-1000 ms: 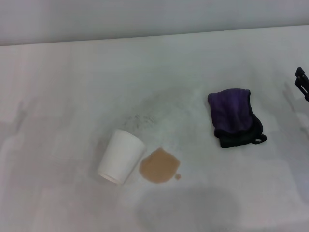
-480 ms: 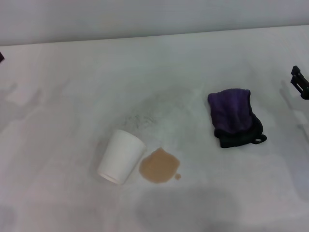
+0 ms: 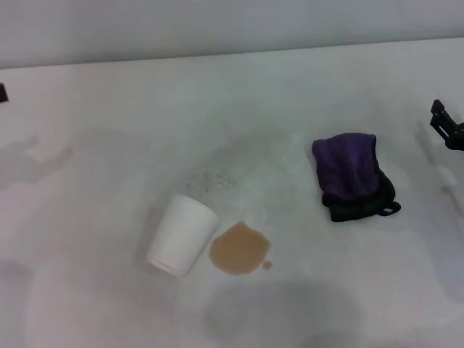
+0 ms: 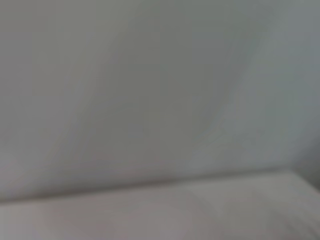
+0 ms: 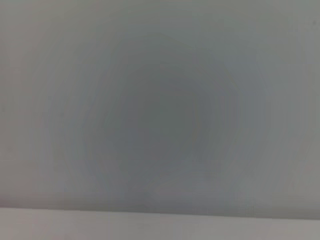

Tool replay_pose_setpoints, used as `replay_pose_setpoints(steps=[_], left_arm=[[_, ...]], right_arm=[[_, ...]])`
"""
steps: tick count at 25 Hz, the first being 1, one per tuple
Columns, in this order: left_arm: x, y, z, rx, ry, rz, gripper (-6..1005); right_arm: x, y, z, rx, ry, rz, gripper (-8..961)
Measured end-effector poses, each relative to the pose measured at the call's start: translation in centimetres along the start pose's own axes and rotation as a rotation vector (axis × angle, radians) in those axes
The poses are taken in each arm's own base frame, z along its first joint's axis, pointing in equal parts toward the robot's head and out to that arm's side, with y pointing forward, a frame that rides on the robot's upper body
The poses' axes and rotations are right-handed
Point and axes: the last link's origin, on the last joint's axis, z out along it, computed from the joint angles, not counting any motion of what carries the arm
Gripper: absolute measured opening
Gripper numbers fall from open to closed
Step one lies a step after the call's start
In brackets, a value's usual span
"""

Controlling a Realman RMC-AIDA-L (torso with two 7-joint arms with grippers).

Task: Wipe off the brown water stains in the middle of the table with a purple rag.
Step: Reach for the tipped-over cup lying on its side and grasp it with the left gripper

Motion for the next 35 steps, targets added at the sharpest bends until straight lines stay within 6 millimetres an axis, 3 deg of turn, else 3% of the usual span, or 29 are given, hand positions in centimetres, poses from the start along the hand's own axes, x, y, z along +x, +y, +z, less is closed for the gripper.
replay_pose_setpoints(steps=[5,15,28,35], left_arm=[[1.4,0.6,1.4,-0.015,-0.227,0.03,848],[3.3,3.7,5.7,-0.096,-0.452,0.138,848],[0.8,8.3,12.1,-0.218,-0.653,0.127,847],[-0.4,8.8,14.2,-0.208,-0.697,0.101,847]], right_arm=[[0.3,0.1,-0.2,0.006,0.006,0.013,770],[0.8,0.8,-0.5,-0.002,0.018,0.044,770],[1.3,1.0,-1.2,0.0,0.027,0.061,770],[1.3,1.0,-1.3,0.002,0.026,0.061,770]])
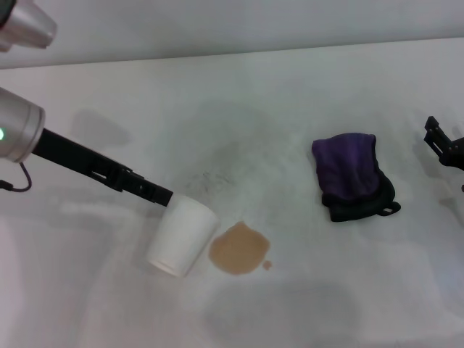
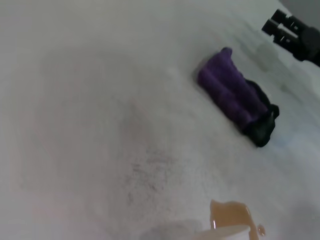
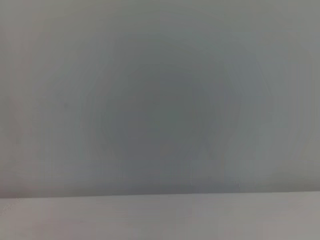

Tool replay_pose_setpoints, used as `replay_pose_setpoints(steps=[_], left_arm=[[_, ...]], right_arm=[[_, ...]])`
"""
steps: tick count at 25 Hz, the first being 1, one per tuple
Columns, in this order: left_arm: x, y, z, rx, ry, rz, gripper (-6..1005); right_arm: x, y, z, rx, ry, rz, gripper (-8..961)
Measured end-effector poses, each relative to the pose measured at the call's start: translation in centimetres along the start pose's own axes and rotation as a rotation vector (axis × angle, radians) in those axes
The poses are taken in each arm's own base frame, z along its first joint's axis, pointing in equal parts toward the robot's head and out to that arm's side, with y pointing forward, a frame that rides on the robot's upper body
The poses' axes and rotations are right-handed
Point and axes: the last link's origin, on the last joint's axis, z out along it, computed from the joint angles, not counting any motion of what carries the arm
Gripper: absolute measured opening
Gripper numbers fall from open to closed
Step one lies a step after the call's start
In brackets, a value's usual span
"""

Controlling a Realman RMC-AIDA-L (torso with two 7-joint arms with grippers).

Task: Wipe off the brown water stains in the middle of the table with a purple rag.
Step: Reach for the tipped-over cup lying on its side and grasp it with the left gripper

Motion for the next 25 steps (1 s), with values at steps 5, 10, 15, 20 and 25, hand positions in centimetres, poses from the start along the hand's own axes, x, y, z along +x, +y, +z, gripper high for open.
replay_pose_setpoints(steps=[5,10,15,20,25], left_arm=[[0.0,0.2,0.4,-0.006,-0.031,-0.027,847],[-0.2,0.7,0.5,-0.024,-0.094,-0.058,848],[-0.6,1.0,0.5,-0.024,-0.153,-0.1,848],[-0.9,1.0,1.0,-0.016,-0.191,-0.14,848],[-0.9,1.4,2.8,-0.029,-0.217,-0.161,838]], right_arm=[[0.1,-0.1,-0.1,0.004,0.002,0.001,770],[0.1,-0.2,-0.2,0.007,0.003,0.0,770],[0.2,-0.2,-0.3,0.008,0.005,0.002,770],[0.3,-0.2,-0.4,0.01,0.007,0.005,770],[0.3,-0.2,-0.4,0.01,0.007,0.006,769]])
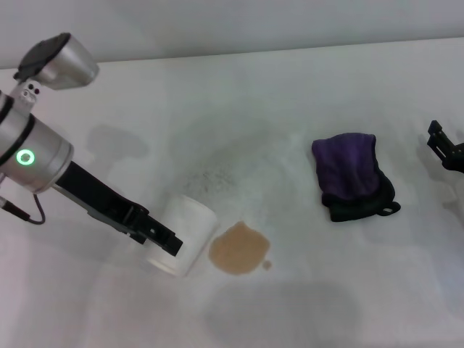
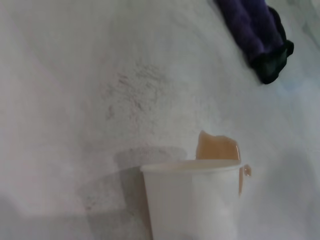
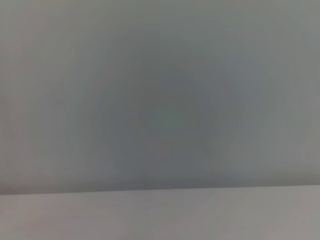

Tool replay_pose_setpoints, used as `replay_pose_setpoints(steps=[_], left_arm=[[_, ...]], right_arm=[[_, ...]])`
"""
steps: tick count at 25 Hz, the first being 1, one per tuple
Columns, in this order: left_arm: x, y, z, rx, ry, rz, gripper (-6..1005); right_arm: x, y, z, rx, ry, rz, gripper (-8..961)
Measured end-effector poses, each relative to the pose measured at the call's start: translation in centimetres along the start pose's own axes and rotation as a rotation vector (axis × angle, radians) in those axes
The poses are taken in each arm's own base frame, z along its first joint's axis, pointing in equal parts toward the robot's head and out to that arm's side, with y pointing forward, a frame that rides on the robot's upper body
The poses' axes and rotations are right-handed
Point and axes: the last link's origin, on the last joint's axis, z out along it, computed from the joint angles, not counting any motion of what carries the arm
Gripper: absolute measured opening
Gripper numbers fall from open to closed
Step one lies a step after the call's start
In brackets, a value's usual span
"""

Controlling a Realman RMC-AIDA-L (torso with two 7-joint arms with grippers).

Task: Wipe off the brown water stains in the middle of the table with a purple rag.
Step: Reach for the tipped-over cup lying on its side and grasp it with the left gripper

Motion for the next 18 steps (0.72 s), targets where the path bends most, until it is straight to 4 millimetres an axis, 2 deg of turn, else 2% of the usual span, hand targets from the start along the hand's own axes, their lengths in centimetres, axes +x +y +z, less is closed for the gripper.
replay_pose_setpoints(steps=[5,18], left_arm=[[0.0,0.0,0.9,0.009,-0.02,-0.021,825],[0.4,-0.4,1.4,0.05,-0.004,-0.096,792]], right_arm=[[0.1,0.0,-0.1,0.001,0.001,0.002,769],[0.2,-0.3,-0.4,0.008,0.007,0.001,769]])
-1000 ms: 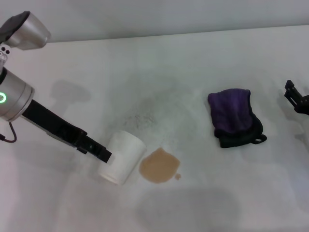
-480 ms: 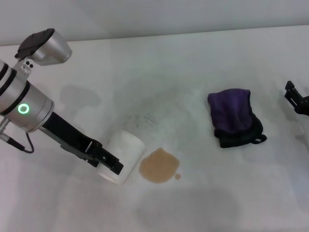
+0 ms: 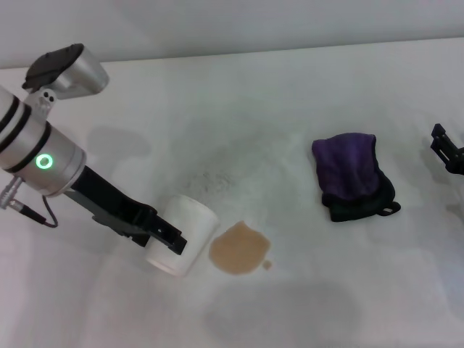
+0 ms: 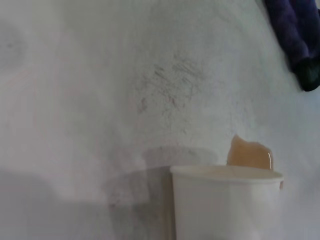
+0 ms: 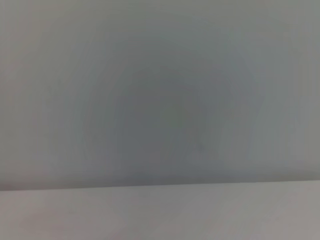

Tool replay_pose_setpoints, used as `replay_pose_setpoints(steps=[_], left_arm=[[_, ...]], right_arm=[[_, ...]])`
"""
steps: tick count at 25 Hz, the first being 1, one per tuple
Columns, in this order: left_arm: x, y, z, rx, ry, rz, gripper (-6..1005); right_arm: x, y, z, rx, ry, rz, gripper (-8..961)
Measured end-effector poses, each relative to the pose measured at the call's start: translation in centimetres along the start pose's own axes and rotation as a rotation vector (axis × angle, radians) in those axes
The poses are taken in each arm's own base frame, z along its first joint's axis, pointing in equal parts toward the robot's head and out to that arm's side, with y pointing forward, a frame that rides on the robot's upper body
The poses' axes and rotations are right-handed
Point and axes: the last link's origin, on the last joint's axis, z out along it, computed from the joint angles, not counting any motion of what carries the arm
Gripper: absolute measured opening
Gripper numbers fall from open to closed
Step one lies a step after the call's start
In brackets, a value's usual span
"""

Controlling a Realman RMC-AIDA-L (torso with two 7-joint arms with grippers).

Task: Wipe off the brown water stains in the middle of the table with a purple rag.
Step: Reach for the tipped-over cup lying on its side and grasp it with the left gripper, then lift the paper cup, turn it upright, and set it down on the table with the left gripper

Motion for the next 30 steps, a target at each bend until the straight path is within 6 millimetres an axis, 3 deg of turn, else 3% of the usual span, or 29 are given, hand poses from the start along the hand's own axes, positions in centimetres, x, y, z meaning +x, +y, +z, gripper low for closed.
replay_pose_setpoints(steps=[19,30], left_arm=[[0.0,0.0,1.8,0.019,-0.006,-0.008,744],[0.9,-0.8,0.1,0.023,0.108,0.071,668]], right_arm=[[-0.4,-0.2,0.1,-0.004,-0.018,-0.013,769],[-0.5,-0.1,0.2,-0.008,-0.02,-0.015,769]])
